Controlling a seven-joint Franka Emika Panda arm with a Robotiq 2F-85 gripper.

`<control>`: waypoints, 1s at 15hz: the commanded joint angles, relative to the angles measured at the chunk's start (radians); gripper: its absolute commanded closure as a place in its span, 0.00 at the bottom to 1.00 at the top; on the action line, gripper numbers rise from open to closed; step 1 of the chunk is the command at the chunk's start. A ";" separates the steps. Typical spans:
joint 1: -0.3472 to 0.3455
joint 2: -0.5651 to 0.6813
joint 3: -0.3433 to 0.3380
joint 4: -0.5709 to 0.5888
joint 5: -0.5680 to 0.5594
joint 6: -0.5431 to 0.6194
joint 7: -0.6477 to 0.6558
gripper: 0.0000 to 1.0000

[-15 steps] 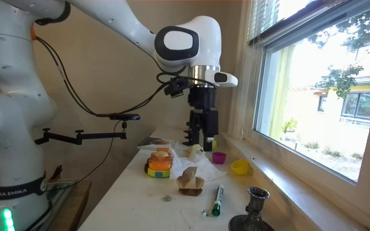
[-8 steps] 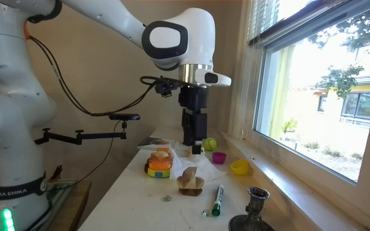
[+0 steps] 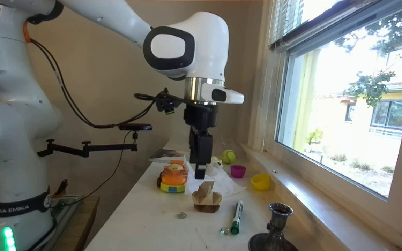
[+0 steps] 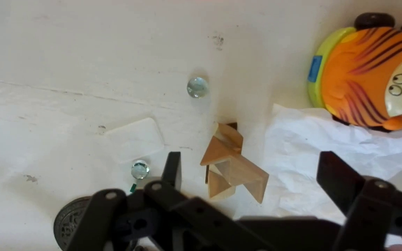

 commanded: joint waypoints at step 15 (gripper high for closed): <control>-0.035 -0.013 -0.003 -0.091 -0.136 0.006 -0.094 0.00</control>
